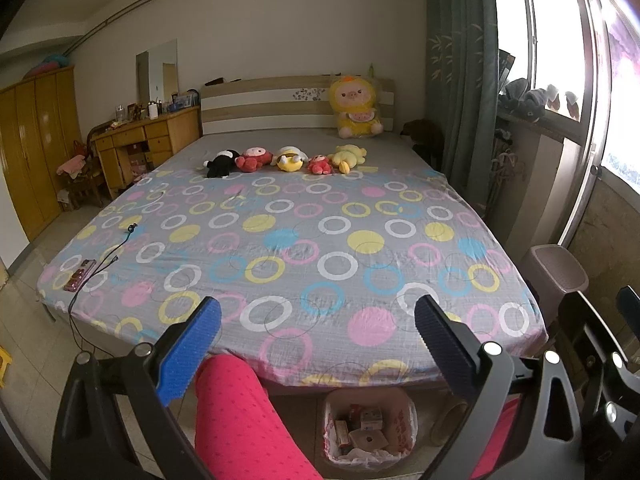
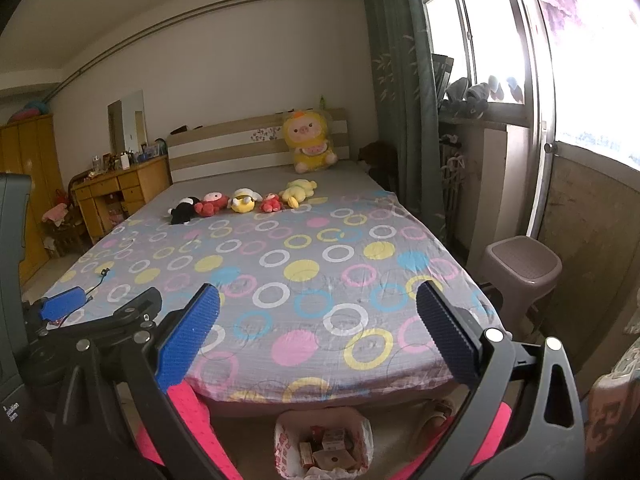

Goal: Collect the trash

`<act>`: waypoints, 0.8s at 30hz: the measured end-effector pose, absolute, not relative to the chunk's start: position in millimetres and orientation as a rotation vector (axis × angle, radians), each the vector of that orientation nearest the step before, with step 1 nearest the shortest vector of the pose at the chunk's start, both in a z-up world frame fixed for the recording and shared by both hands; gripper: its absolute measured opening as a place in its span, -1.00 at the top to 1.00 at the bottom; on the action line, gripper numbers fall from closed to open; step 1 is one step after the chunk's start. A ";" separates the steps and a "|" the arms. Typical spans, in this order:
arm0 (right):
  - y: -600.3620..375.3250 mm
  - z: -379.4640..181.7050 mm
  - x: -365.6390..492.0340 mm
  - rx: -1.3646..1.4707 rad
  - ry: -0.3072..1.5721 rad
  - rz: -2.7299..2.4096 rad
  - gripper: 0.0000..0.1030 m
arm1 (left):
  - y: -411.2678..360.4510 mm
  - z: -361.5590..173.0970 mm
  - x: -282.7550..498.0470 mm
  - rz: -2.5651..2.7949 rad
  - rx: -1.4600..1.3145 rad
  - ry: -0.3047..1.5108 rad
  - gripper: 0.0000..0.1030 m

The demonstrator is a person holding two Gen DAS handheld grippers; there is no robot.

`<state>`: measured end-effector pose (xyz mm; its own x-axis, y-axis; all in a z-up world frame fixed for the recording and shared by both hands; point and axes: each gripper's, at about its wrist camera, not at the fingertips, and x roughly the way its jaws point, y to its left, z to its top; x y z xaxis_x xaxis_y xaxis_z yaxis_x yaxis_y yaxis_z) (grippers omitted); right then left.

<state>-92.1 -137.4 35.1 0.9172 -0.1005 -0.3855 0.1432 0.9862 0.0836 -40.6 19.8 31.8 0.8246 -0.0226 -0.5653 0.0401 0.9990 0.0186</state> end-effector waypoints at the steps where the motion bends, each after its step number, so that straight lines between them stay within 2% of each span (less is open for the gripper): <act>1: -136.8 35.6 -92.5 0.110 0.391 -0.126 -0.87 | 19.8 31.9 -40.8 -0.034 0.030 0.600 -0.84; 24: -136.0 35.5 -92.3 0.111 0.393 -0.123 -0.87 | 20.3 32.7 -41.5 -0.032 0.029 0.602 -0.84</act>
